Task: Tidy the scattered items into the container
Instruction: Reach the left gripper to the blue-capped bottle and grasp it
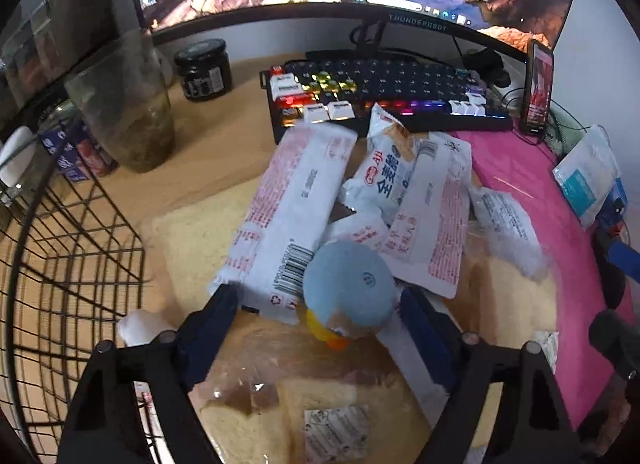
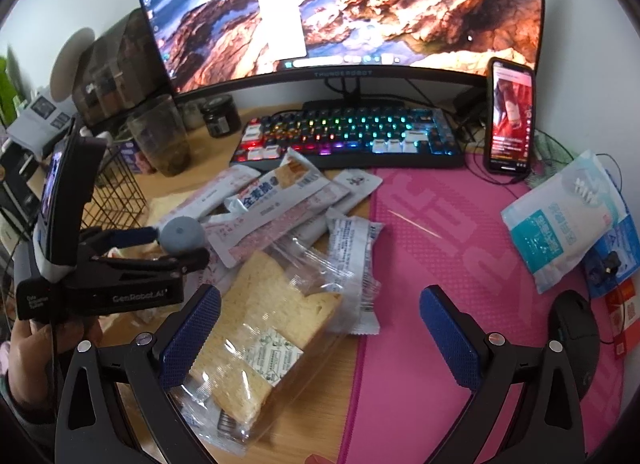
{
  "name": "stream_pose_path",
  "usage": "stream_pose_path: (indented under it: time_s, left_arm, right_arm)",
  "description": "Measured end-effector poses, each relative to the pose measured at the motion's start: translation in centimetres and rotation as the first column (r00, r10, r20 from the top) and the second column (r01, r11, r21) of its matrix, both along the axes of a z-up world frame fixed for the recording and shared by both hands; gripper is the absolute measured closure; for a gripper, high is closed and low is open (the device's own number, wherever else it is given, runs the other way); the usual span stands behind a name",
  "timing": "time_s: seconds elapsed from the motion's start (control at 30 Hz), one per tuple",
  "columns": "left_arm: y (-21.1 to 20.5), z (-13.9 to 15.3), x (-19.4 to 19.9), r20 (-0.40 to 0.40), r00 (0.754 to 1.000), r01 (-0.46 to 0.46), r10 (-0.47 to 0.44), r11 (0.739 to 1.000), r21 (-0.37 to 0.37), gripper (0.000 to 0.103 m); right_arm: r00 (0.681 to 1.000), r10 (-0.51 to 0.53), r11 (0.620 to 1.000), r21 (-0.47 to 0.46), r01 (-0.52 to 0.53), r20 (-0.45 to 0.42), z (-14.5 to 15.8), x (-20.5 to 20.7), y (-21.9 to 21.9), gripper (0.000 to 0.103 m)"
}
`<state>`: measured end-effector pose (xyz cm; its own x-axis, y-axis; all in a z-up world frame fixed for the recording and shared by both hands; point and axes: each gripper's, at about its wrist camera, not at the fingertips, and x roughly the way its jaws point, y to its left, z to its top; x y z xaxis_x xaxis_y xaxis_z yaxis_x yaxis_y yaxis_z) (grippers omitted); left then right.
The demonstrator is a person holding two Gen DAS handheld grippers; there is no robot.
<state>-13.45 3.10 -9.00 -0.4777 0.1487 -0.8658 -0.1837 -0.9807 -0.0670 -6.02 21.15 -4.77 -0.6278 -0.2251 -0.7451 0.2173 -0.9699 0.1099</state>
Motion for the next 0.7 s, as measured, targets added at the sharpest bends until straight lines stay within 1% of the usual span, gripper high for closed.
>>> stream_pose_path:
  time_s: [0.03, 0.1, 0.13, 0.17, 0.2, 0.33, 0.47, 0.6, 0.7]
  left_arm:
    - [-0.1, 0.0, 0.0, -0.002, 1.000, 0.000, 0.000, 1.000, 0.009, 0.019]
    - [0.0, 0.2, 0.0, -0.019, 1.000, 0.001, -0.001, 1.000, 0.007, 0.028]
    - [-0.1, 0.3, 0.1, -0.028, 1.000, -0.008, 0.008, 1.000, 0.005, 0.037]
    - [-0.2, 0.4, 0.1, -0.037, 0.999, -0.021, 0.022, 1.000, 0.008, 0.049]
    - [-0.6, 0.5, 0.1, -0.042, 0.998, -0.042, 0.043, 0.999, 0.019, 0.055]
    - [-1.2, 0.4, -0.1, -0.029, 0.998, -0.060, 0.061, 0.997, 0.042, 0.056]
    - [-1.4, 0.7, 0.4, -0.039, 0.997, -0.060, 0.062, 0.997, 0.049, 0.057]
    - [-1.8, 1.6, 1.0, -0.060, 0.996, -0.067, 0.071, 0.995, 0.076, 0.057]
    - [-1.8, 2.9, 1.7, -0.085, 0.995, -0.053, 0.061, 0.995, 0.086, 0.057]
  right_arm:
    - [1.000, 0.001, 1.000, -0.002, -0.001, -0.001, 0.0, 0.0, 0.0, 0.001]
    - [1.000, 0.000, 1.000, -0.005, 0.000, 0.001, 0.0, -0.1, 0.1, 0.001]
    - [1.000, -0.002, 1.000, -0.007, 0.002, 0.001, 0.0, -0.1, 0.2, 0.001]
    - [1.000, -0.005, 1.000, -0.009, 0.005, 0.001, 0.0, -0.1, 0.3, 0.001]
    - [1.000, -0.007, 1.000, -0.012, 0.007, 0.003, 0.0, -0.2, 0.4, 0.001]
    - [1.000, -0.006, 1.000, -0.011, 0.006, 0.002, 0.0, -0.2, 0.5, 0.001]
    - [1.000, -0.002, 1.000, -0.016, 0.002, 0.013, -0.2, -0.3, 0.5, 0.001]
    - [1.000, 0.001, 1.000, -0.013, -0.001, 0.002, 0.1, -0.1, 0.4, 0.001]
    - [1.000, 0.001, 1.000, -0.005, -0.001, -0.004, 0.1, -0.1, 0.3, 0.001]
